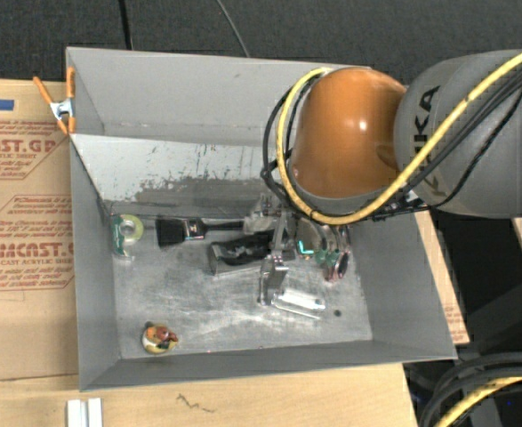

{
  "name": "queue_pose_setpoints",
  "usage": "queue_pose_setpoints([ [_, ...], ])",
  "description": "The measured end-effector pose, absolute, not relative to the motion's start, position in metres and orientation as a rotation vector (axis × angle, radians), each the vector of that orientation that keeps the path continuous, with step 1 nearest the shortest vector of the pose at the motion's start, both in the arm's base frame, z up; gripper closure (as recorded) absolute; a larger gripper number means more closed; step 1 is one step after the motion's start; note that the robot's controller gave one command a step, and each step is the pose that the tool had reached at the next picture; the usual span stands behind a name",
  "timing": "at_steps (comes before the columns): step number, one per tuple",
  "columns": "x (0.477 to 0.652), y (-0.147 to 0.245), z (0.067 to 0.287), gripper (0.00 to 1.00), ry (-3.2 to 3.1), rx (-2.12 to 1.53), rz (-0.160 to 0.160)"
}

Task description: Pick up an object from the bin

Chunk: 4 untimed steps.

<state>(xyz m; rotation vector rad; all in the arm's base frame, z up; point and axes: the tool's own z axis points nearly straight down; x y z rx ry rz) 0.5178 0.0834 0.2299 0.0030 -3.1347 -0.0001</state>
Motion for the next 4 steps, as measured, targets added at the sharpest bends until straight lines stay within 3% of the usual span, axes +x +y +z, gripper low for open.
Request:
queue_pose_setpoints([
  [1, 0.519, 0.083, 0.234, 0.00, -3.143, 0.001, -0.002],
  [2, 0.531, 0.081, 0.180, 0.00, -3.149, -0.036, -0.003],
  [3, 0.555, 0.070, 0.101, 1.00, -3.230, -0.140, -0.027],
  [4, 0.548, 0.071, 0.090, 0.00, -3.211, -0.138, -0.027],
])
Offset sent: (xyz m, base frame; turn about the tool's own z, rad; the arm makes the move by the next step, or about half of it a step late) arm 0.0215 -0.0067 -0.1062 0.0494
